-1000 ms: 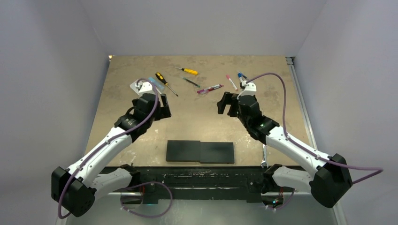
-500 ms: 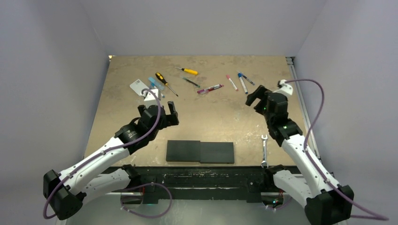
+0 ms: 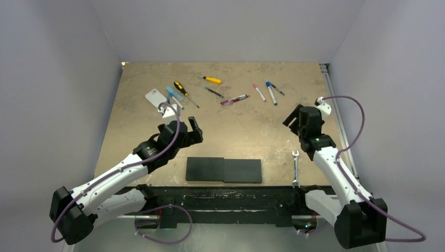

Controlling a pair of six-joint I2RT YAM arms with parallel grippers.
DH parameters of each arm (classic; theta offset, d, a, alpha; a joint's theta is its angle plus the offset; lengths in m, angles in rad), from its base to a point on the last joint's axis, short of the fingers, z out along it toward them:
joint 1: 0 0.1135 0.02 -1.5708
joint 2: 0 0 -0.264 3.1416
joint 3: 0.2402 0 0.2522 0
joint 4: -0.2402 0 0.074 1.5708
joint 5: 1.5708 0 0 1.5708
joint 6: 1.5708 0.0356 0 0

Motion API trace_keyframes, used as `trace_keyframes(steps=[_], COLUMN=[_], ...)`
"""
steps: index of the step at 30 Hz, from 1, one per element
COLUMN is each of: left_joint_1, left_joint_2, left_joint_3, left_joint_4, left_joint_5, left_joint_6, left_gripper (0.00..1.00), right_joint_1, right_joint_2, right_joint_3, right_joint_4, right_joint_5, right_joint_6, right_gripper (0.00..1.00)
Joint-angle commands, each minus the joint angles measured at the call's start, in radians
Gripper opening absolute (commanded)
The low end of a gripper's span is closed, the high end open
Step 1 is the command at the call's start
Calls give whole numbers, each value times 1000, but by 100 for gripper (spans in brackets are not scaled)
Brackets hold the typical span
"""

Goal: Open the pen caps

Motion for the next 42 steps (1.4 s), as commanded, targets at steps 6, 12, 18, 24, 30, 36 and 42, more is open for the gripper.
trace_keyframes(steps=[6,12,18,24,30,36,42], left_joint_1=[4,4,4,4,4,3,4], left_joint_2=[-22,-13,-18,-17,-43,-75,-74], left_joint_3=[-6,4,11,15,10,-1,3], left_joint_4=[23,8,-9,-14,-37,-55,-56], left_joint_5=[26,18,4,-9,-32,-48,-49], left_joint_6=[-15,-23,-35,-29,-28,-24,-17], left_gripper=[96,94,94,93,93,93,93], right_joint_1=[-5,-5,-5,-5,-6,-6,-5], right_joint_2=[215,497,682,827,933,1007,1042], right_joint_3=[1,176,296,417,562,639,651], right_joint_4=[280,408,498,496,443,398,395], right_joint_5=[-93,-50,-55,-51,-72,-59,-78], right_joint_6=[-37,-88,-208,-296,-344,-406,-437], right_gripper=[72,57,54,58,56,54,53])
